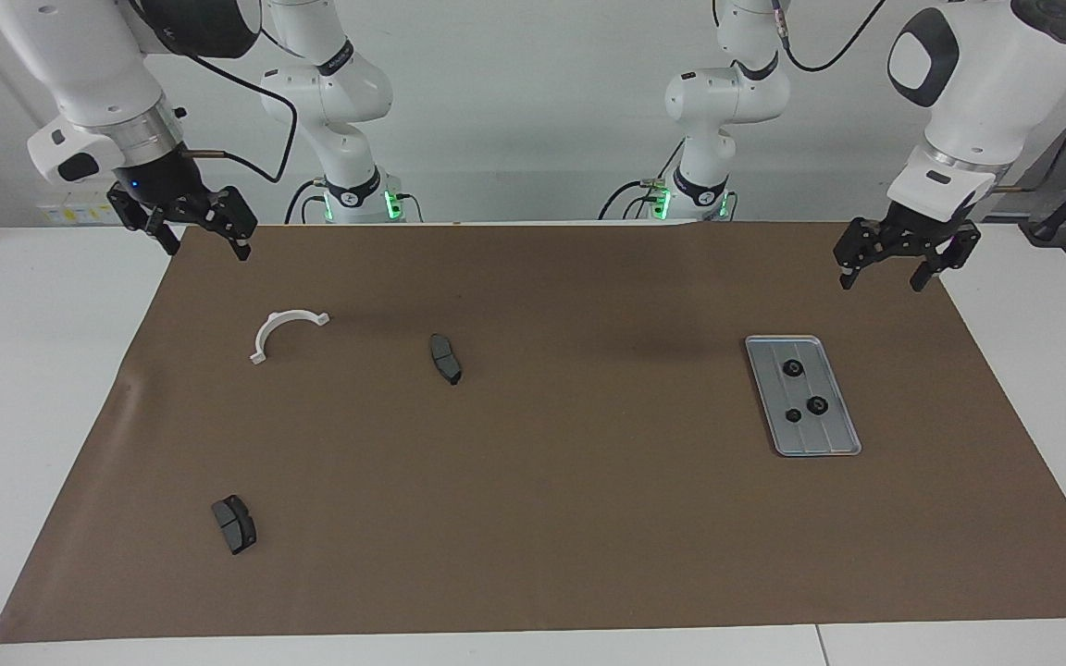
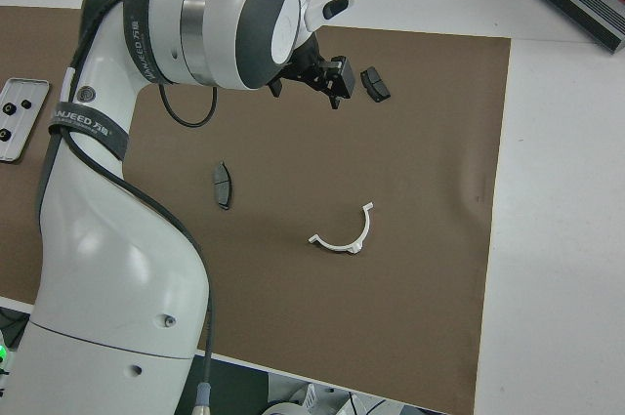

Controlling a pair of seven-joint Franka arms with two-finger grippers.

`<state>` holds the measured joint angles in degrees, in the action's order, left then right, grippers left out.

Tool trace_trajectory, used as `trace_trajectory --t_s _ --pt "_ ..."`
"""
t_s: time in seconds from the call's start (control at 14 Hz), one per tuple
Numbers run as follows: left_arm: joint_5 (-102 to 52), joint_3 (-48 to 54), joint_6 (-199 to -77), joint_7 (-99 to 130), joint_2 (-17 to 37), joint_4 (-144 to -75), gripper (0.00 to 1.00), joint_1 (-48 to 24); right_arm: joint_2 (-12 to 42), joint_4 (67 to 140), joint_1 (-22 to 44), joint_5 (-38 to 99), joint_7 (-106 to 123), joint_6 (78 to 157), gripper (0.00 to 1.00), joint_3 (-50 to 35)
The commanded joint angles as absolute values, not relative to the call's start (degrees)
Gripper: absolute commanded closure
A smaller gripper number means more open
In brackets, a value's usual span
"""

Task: Place bearing gear from tray to pile
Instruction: 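Reach the left gripper down to the black gears on the metal tray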

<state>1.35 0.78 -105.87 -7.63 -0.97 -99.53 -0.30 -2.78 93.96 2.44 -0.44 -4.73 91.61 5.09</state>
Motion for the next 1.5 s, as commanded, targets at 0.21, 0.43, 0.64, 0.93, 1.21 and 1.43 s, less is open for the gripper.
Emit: trace_trajectory --t_s 0.21,0.43,0.64,0.93,1.21,1.43 --pt "0.70 0.44 -116.08 -7.38 4.37 -107.57 0.00 -0.18 -2.72 93.52 2.20 0.35 -3.60 90.35 0.00 5.01" --pt "0.62 0.44 -124.87 -7.47 9.04 -109.51 0.00 0.17 -2.72 93.52 2.20 0.35 -3.60 90.35 0.00 5.01" --pt "0.62 0.44 -131.20 -7.82 15.19 -109.60 0.00 0.70 -2.72 93.52 2.20 0.35 -3.60 90.35 0.00 5.01" --pt "0.62 0.44 -134.12 -7.82 18.28 -110.04 0.03 0.88 -2.72 93.52 2.20 0.35 -3.60 90.35 0.00 5.01" --pt "0.62 0.44 -136.84 -7.38 18.11 -113.28 0.14 0.88 -2.72 93.52 2.20 0.35 -3.60 90.35 0.00 5.01" --pt "0.62 0.44 -137.11 -7.30 18.11 -114.26 0.20 0.53 -2.72 93.52 2.20 0.35 -3.60 90.35 0.00 5.01"
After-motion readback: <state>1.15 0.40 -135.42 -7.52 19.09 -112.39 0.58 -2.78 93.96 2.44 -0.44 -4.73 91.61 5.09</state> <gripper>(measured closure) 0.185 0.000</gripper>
